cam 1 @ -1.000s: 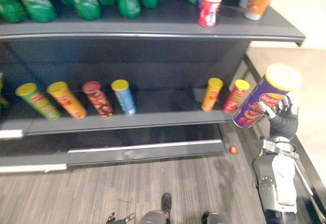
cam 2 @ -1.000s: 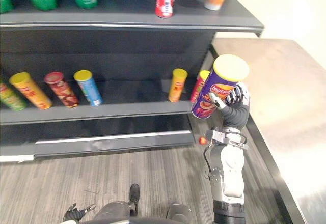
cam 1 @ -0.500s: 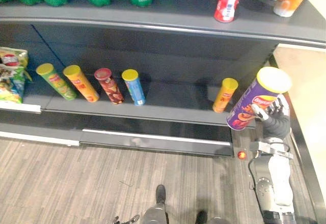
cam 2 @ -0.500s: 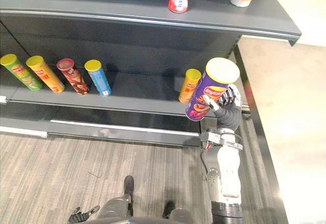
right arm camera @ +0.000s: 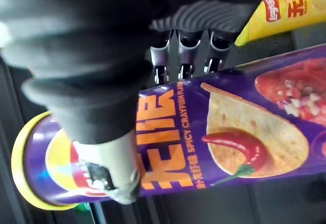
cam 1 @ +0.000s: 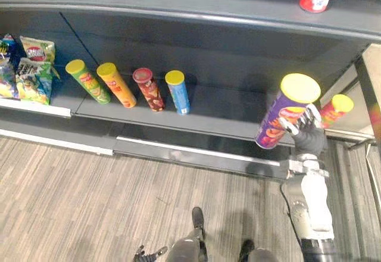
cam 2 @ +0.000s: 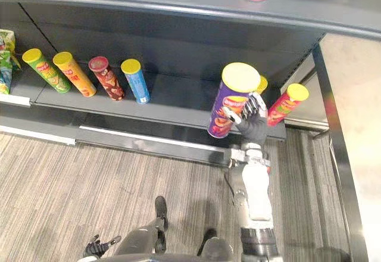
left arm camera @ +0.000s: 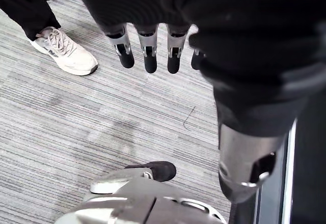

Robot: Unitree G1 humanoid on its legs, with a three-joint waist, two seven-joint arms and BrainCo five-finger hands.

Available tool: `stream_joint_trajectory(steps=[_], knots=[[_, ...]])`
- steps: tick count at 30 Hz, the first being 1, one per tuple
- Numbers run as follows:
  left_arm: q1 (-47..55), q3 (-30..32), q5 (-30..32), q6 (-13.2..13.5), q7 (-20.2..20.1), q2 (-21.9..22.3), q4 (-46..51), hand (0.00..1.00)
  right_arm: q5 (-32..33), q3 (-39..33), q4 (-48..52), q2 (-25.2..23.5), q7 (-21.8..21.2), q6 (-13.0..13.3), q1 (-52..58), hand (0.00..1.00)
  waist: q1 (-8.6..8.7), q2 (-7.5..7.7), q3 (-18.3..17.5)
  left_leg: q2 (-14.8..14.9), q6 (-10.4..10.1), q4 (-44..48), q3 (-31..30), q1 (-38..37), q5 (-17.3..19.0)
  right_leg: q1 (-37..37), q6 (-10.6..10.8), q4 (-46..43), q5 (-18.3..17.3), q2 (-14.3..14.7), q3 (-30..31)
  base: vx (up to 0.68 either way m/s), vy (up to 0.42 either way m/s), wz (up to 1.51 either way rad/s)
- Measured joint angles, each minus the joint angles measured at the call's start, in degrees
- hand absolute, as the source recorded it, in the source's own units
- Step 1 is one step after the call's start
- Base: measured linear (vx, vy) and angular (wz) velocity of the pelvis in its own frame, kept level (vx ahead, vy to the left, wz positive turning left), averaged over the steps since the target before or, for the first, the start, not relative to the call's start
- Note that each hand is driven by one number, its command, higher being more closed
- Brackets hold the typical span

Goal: Put the gum and the chips on the shelf.

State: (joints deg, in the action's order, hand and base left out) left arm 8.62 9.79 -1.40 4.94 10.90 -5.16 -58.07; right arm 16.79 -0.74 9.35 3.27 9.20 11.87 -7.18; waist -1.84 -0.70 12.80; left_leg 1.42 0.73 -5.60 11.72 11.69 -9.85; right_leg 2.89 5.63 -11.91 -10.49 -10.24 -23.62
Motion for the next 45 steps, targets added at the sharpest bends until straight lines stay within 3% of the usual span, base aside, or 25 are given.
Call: stream_joint_trajectory(steps=[3,8,16,20,22,25,30,45], knots=[[-0.7,-0.7,0.0,0.0,0.1,-0.1,1.5,0.0,-1.2,2.2,-4.1,-1.0,1.1,-0.1,-6.1,1.0,-0.64,-0.25,3.4,-0.4,-0.6,0.0,-0.3,0.4,-0.5,1.3,0.3,-2.6,-0.9,-0.9,0.0,-0.11,0.047,0.1],[-2.5,-2.9,0.0,0.2,1.2,-0.1,4.2,0.0,-3.2,6.2,-9.6,-3.4,4.2,-0.8,-14.0,1.0,-3.58,-1.02,6.6,-0.6,-1.9,0.0,-1.7,2.9,-1.4,5.0,0.0,-6.5,-2.2,-1.8,-0.3,-0.06,-0.011,0.14],[-4.0,-6.2,-0.1,2.1,3.7,-0.1,12.9,0.0,-5.7,7.4,-14.1,-4.5,7.3,-1.2,-23.8,1.0,-5.01,-2.42,10.8,-0.7,-2.5,0.0,-6.3,6.6,-4.2,8.1,-0.3,-11.5,-4.6,-2.6,-4.5,0.0,-0.09,0.26],[-5.7,-7.7,-0.2,2.6,5.4,0.2,17.5,0.0,-8.0,4.3,-18.9,-4.2,10.3,-1.3,-29.3,1.0,-6.66,-2.73,11.9,-0.9,-2.7,0.0,-8.1,8.3,-5.2,10.3,-1.1,-15.7,-7.3,-3.5,-6.1,0.01,-0.125,0.27],[-6.4,-7.6,-0.2,3.4,7.1,0.2,18.5,0.0,-8.6,3.0,-20.4,-4.2,11.8,-1.3,-32.2,1.0,-6.58,-2.89,12.3,-1.2,-2.6,0.1,-9.1,9.7,-5.9,12.1,-1.6,-18.3,-8.7,-4.2,-6.6,-0.03,-0.141,0.25],[-7.9,-7.2,-0.2,4.1,9.3,0.4,20.6,0.0,-10.3,-1.1,-23.4,-2.8,14.0,-1.3,-36.7,1.0,-6.84,-3.83,13.1,-1.3,-2.5,1.6,-10.5,13.0,-6.7,15.0,-2.4,-21.4,-10.2,-4.8,-7.7,-0.04,-0.146,0.28],[-9.4,-3.8,-0.8,5.8,12.8,0.5,23.0,0.0,-10.7,-7.5,-26.1,2.0,18.0,-1.5,-40.4,1.0,-8.96,-5.82,15.1,-0.6,-2.4,6.2,-11.1,17.7,-5.6,18.7,-3.9,-25.2,-12.2,-5.1,-7.9,-0.06,-0.112,0.06],[-9.6,1.4,-0.5,6.1,13.9,0.5,18.9,0.0,-11.8,-11.9,-25.5,5.1,23.2,-1.2,-44.3,1.0,-9.45,-5.93,15.1,-0.9,-2.4,7.9,-12.2,23.9,-5.6,24.3,-4.7,-29.7,-14.4,-6.7,-9.8,-0.01,-0.099,0.07]])
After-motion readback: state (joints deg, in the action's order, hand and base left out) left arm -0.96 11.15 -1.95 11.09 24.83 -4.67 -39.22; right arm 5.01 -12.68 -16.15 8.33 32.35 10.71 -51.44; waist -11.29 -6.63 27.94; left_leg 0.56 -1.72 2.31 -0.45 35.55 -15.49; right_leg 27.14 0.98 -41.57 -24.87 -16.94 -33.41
